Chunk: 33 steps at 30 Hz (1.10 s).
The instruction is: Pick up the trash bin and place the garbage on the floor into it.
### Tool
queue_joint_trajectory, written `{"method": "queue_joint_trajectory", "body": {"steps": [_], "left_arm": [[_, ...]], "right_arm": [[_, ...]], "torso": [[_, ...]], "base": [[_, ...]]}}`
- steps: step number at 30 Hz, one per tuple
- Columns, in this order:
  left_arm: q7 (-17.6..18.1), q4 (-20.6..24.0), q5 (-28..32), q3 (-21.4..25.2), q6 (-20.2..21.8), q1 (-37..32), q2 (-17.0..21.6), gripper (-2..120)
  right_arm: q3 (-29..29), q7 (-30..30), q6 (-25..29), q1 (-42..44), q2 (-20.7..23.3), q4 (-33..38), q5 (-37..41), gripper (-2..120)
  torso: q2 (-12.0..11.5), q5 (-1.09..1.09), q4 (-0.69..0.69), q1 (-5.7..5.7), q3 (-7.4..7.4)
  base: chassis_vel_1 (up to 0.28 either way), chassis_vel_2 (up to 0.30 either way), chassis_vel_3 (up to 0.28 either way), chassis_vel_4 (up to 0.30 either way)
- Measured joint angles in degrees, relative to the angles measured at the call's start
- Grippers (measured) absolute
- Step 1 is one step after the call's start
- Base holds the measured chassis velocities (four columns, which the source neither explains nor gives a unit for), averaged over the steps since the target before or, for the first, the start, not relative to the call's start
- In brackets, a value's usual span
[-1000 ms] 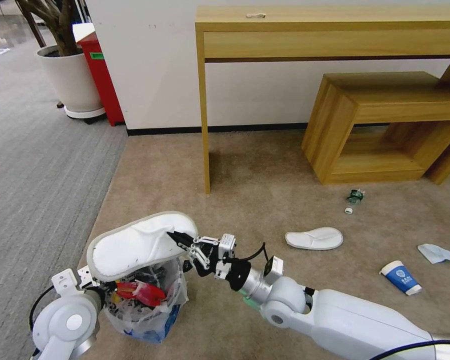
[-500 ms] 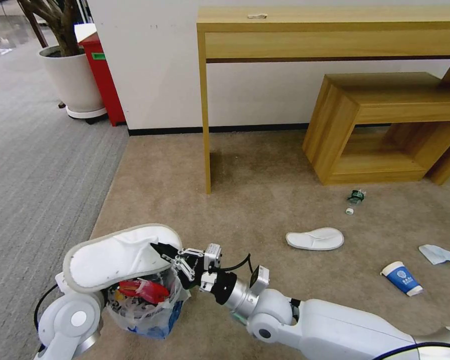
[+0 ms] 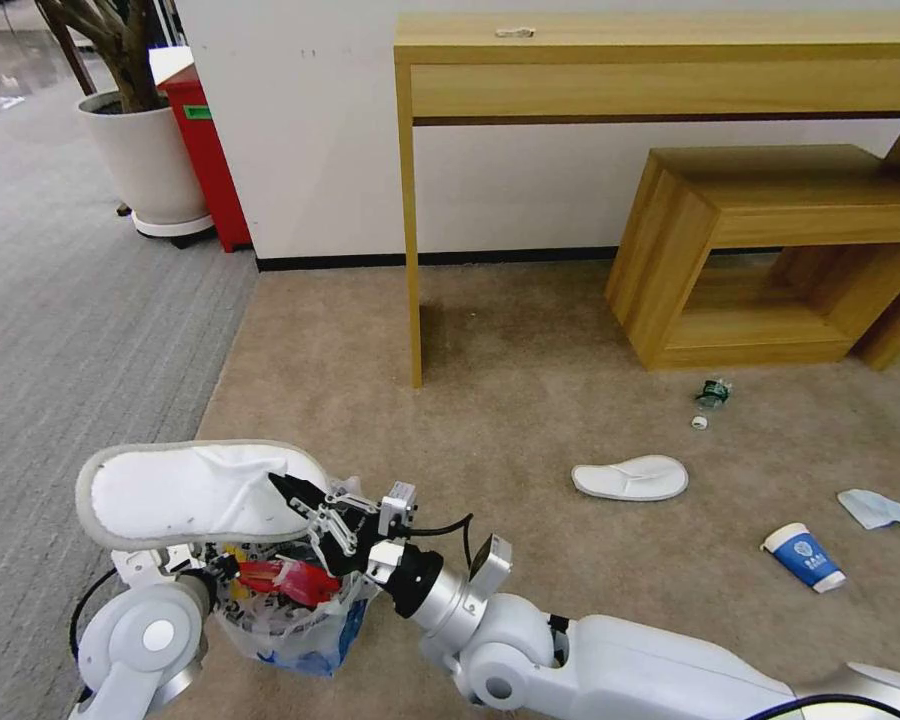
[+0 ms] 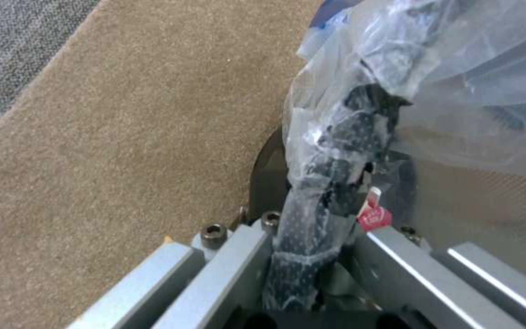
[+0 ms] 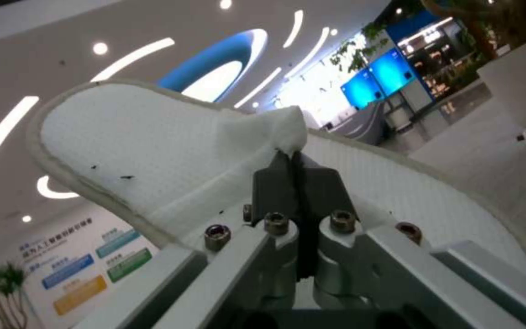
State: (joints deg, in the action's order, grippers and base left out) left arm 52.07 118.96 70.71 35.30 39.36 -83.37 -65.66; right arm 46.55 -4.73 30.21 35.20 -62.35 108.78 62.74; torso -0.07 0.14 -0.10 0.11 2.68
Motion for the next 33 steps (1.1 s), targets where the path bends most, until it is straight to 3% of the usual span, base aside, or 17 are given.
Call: {"method": "queue_joint_trajectory", "body": {"steps": [15,33], "left_arm": [[0.6,-0.5,1.0,-0.2,0.0,1.2,-0.4,0],[0.7,0.5,1.9,0.2,-0.1,0.8,-0.2,0]], "right_arm": [[1.0,0.3,-0.5,2.8,-3.6,-1.3,0.4,0],[1.2,-1.3,0.4,6.2,-4.7,-4.6,-0.1,0]], "torso": [[0.0,-0.03,-0.01,0.0,0.01],[0.0,-0.05,-0.03,0.01,0.02]], "base": [[0.0,0.0,0.0,0.0],[0.0,0.0,0.0,0.0]]}}
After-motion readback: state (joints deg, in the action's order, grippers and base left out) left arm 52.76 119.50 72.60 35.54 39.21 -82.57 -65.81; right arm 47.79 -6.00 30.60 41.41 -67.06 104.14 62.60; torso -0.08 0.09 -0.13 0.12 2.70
